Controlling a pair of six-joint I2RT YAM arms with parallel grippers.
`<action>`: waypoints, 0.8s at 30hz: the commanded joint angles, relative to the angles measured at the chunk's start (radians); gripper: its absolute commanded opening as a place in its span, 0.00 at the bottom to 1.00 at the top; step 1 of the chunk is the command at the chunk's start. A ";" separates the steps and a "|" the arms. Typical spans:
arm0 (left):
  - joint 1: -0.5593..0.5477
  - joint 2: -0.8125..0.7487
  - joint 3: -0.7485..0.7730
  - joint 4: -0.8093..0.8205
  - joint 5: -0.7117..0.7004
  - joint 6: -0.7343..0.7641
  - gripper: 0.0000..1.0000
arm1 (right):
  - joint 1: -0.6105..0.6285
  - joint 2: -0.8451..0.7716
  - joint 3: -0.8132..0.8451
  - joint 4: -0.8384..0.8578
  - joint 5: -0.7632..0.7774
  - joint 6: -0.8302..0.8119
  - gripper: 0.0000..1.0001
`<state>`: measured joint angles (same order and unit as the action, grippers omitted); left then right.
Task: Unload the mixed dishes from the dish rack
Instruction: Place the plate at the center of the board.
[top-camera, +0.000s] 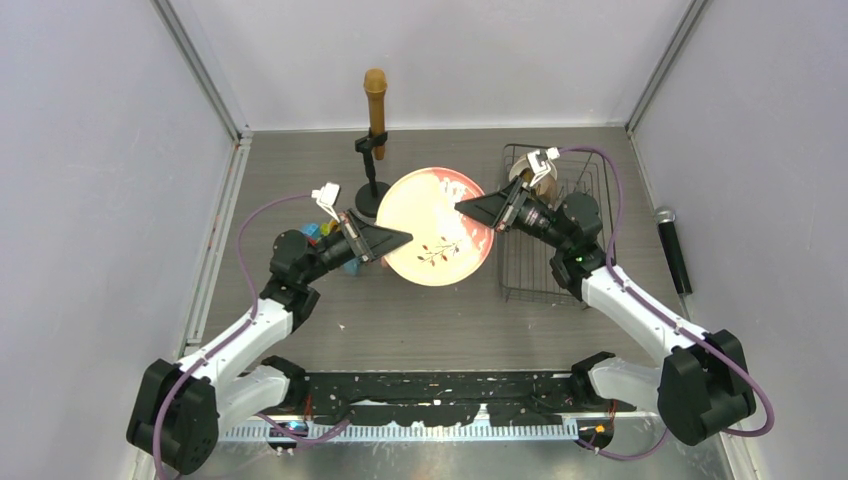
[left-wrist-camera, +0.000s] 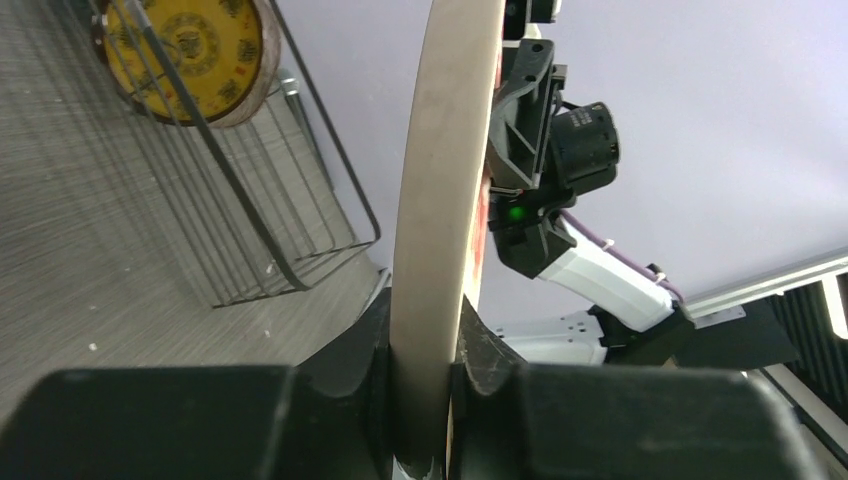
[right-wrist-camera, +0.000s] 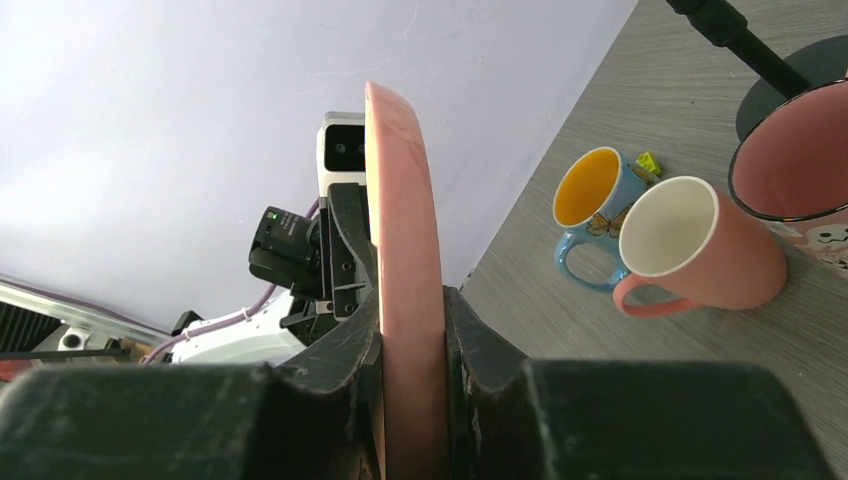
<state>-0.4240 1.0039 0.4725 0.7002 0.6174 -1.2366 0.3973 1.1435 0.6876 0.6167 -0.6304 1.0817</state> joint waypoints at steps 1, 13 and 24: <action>-0.002 0.012 -0.007 0.038 0.011 0.019 0.00 | 0.015 -0.022 0.030 0.154 0.010 -0.003 0.06; -0.002 0.000 -0.040 0.135 0.009 -0.003 0.00 | 0.015 -0.046 0.028 0.125 -0.033 -0.033 0.99; -0.002 -0.073 -0.049 0.047 0.013 0.031 0.00 | 0.015 -0.150 0.031 -0.225 0.245 -0.225 0.99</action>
<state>-0.4244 0.9962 0.4088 0.7086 0.6270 -1.2221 0.4107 1.0637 0.6880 0.4992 -0.5457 0.9676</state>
